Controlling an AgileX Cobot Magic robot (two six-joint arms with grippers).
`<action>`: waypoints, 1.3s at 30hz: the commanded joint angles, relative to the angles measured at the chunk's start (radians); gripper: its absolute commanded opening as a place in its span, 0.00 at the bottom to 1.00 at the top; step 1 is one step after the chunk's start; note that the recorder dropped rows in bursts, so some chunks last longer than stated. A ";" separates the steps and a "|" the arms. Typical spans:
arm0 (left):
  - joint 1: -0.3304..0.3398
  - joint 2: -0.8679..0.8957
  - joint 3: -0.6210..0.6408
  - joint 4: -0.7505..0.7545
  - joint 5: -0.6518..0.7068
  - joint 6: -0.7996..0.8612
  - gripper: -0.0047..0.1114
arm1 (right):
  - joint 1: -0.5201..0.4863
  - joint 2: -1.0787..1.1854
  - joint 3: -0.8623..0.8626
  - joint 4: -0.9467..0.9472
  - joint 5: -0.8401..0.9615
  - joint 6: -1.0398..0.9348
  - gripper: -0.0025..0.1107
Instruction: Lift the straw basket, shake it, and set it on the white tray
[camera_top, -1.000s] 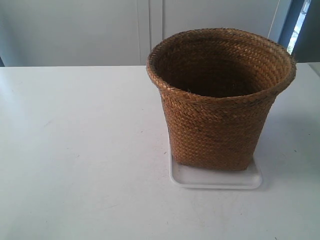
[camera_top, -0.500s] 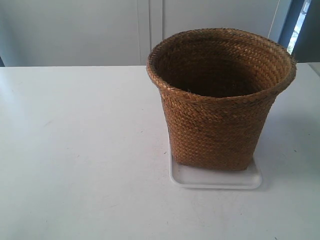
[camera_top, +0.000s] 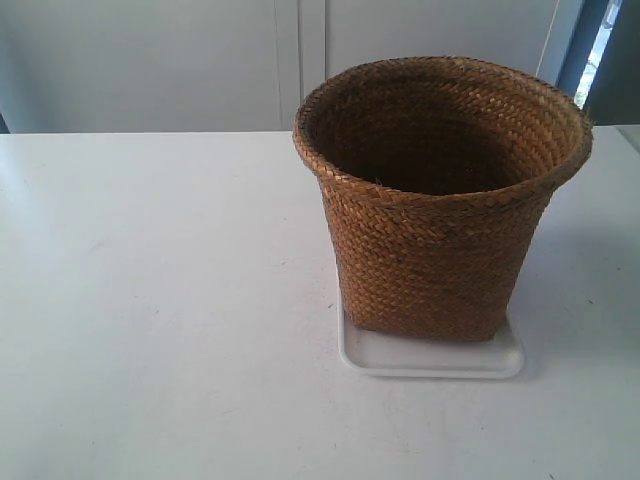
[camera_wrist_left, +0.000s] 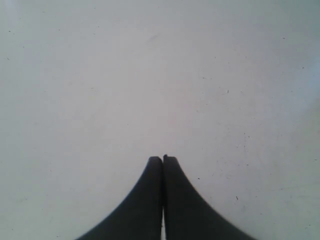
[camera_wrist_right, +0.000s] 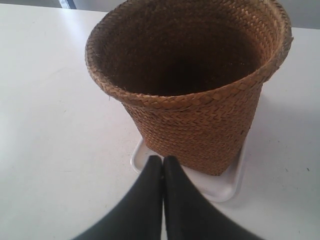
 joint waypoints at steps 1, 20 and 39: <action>0.000 -0.005 0.005 -0.013 -0.003 0.000 0.04 | -0.001 -0.009 0.005 0.002 -0.005 -0.004 0.02; 0.000 -0.005 0.005 -0.011 -0.003 0.000 0.04 | -0.001 -0.237 0.236 -0.071 -0.307 -0.115 0.02; 0.000 -0.005 0.005 -0.011 -0.003 0.000 0.04 | -0.001 -0.478 0.752 -0.330 -0.731 0.200 0.02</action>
